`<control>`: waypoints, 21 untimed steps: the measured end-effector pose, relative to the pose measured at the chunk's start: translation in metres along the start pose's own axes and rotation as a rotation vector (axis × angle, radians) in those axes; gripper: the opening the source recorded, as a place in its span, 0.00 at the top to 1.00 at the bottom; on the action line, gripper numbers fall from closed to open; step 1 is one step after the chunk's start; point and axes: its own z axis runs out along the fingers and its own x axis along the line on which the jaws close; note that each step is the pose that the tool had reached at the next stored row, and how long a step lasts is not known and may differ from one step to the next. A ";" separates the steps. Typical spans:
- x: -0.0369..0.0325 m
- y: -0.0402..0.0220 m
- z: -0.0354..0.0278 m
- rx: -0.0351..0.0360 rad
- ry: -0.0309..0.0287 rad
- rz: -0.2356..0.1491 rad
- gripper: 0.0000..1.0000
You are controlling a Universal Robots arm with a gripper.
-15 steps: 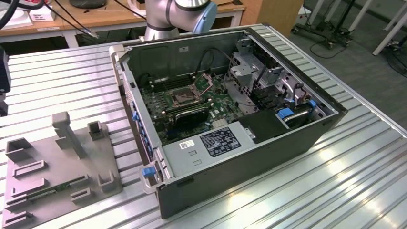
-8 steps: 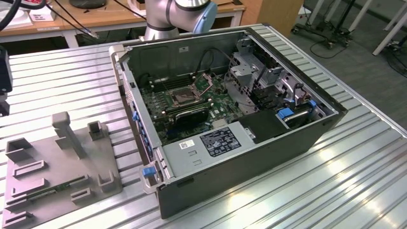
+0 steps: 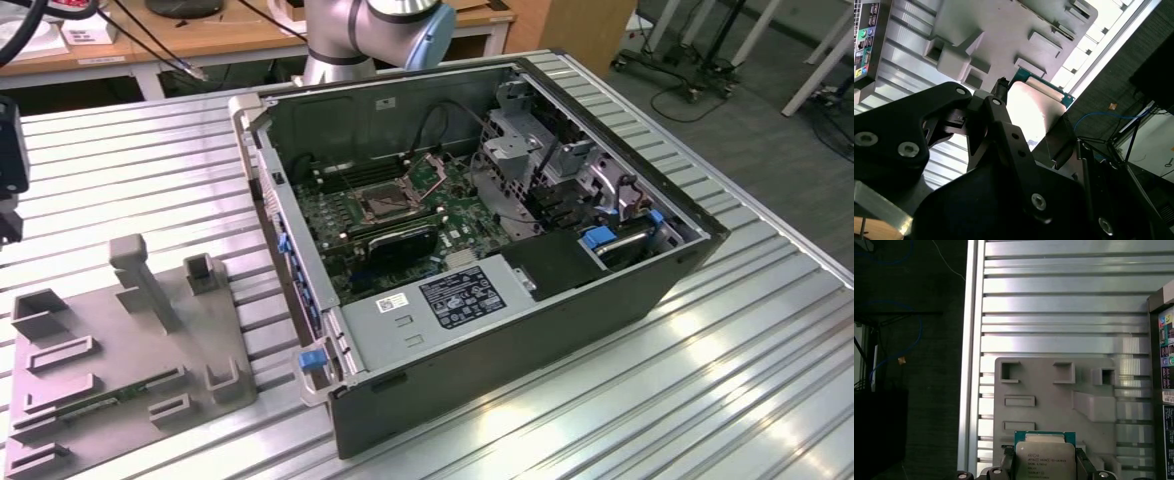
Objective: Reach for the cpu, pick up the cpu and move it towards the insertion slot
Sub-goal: 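Pick up the cpu and move it towards the insertion slot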
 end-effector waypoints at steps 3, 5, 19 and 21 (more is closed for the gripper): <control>-0.0004 0.0000 0.0000 0.0001 0.0000 0.000 0.45; -0.0008 0.0000 -0.0001 0.0001 0.0001 0.000 0.45; -0.0020 0.0002 -0.0040 0.0002 0.0006 0.000 0.45; -0.0020 0.0005 -0.0083 0.0001 0.0008 0.000 0.45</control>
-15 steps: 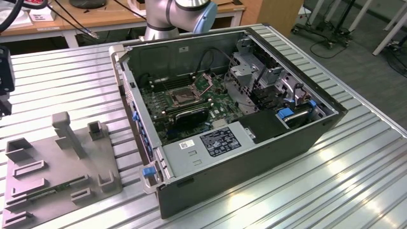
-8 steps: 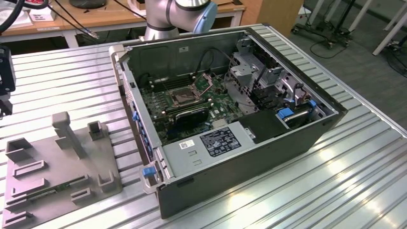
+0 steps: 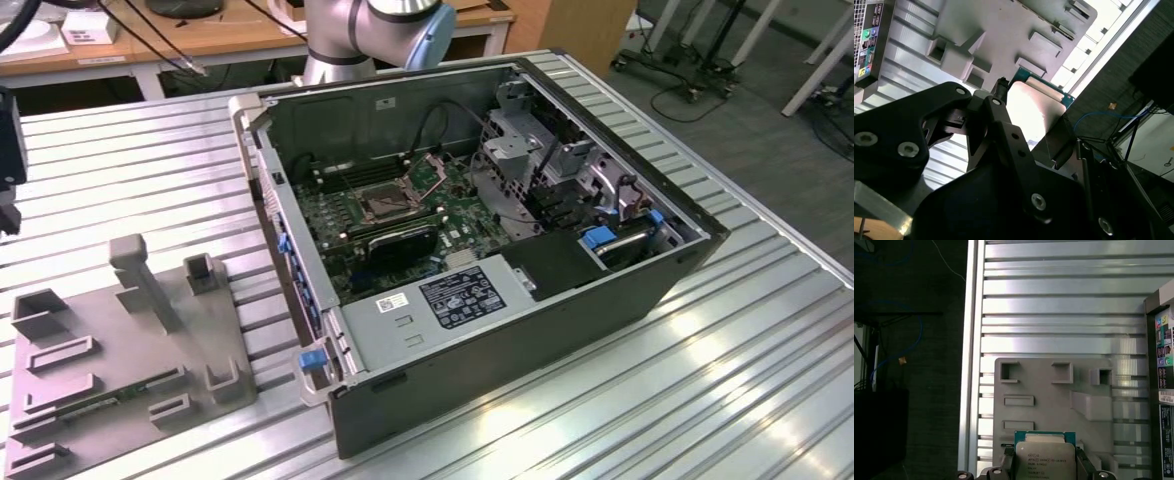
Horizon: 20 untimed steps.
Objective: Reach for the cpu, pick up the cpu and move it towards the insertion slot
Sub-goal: 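Pick up the cpu and move it towards the insertion slot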
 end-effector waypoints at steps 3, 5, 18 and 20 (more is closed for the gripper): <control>0.0000 0.0004 -0.0079 0.0001 0.0002 0.000 0.45; -0.0001 0.0006 -0.0120 0.0001 0.0006 0.000 0.45; -0.0043 0.0006 -0.0118 0.0005 0.0002 0.001 0.45; -0.0067 0.0006 -0.0117 0.0005 0.0001 0.001 0.45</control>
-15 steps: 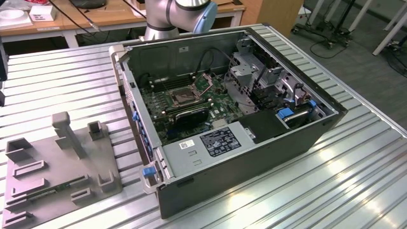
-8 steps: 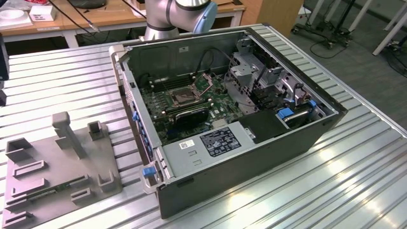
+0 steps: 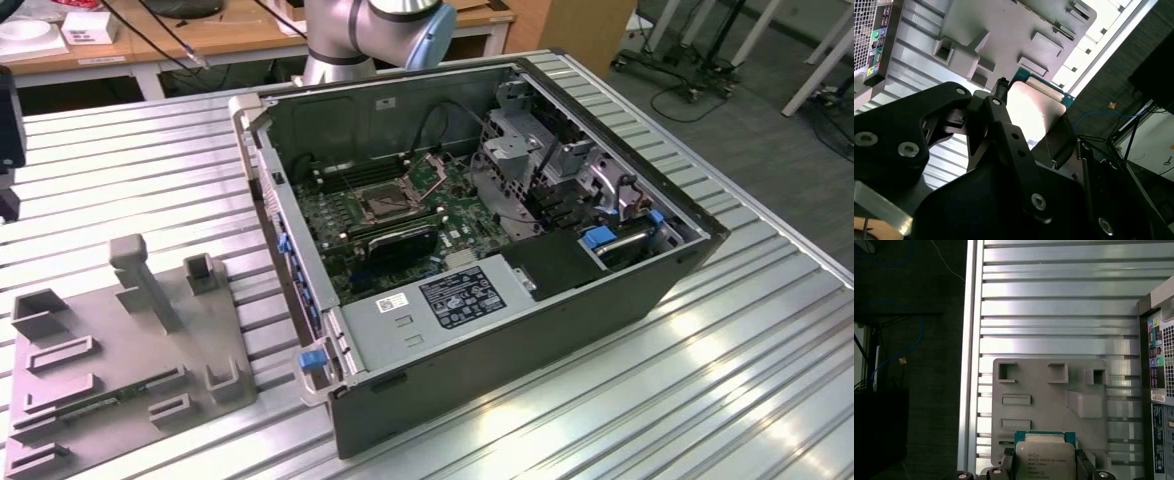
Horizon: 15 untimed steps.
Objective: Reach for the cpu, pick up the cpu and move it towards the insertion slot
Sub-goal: 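Pick up the cpu and move it towards the insertion slot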
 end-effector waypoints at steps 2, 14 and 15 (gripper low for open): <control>-0.0032 0.0000 0.0001 -0.0001 -0.0001 0.000 0.45; -0.0136 -0.0001 0.0002 0.0000 0.0000 0.000 0.45; -0.0143 -0.0002 0.0003 -0.0001 -0.0001 0.000 0.45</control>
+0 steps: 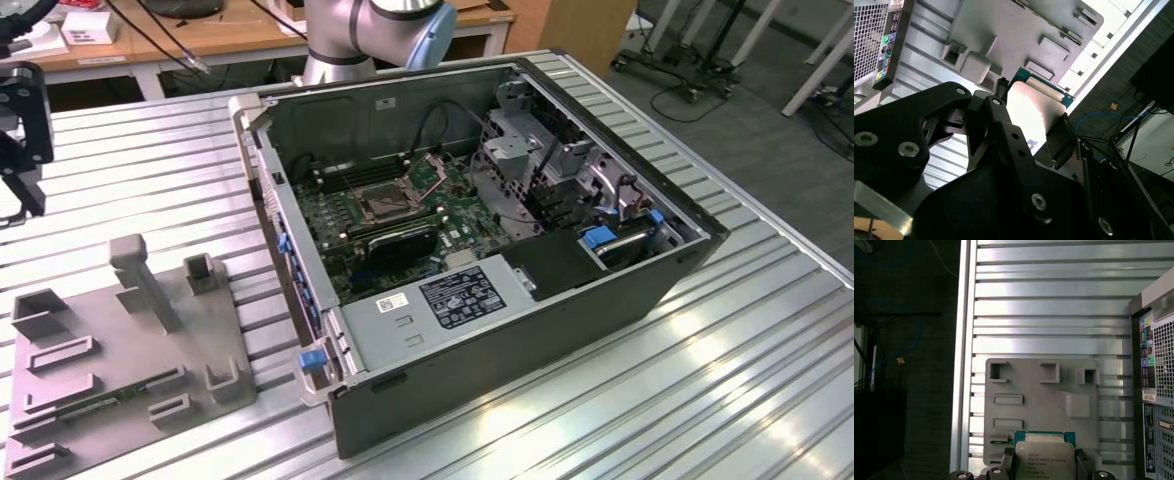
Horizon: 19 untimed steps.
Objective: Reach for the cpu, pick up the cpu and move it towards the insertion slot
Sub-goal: 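Pick up the cpu and move it towards the insertion slot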
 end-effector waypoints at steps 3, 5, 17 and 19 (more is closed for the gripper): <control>-0.0021 0.0000 0.0001 0.0000 0.0000 0.000 0.45; -0.0033 0.0000 0.0001 0.0001 0.0001 0.000 0.45; -0.0127 -0.0002 0.0004 0.0000 0.0000 0.000 0.45; -0.0138 -0.0002 0.0003 0.0001 0.0001 0.000 0.45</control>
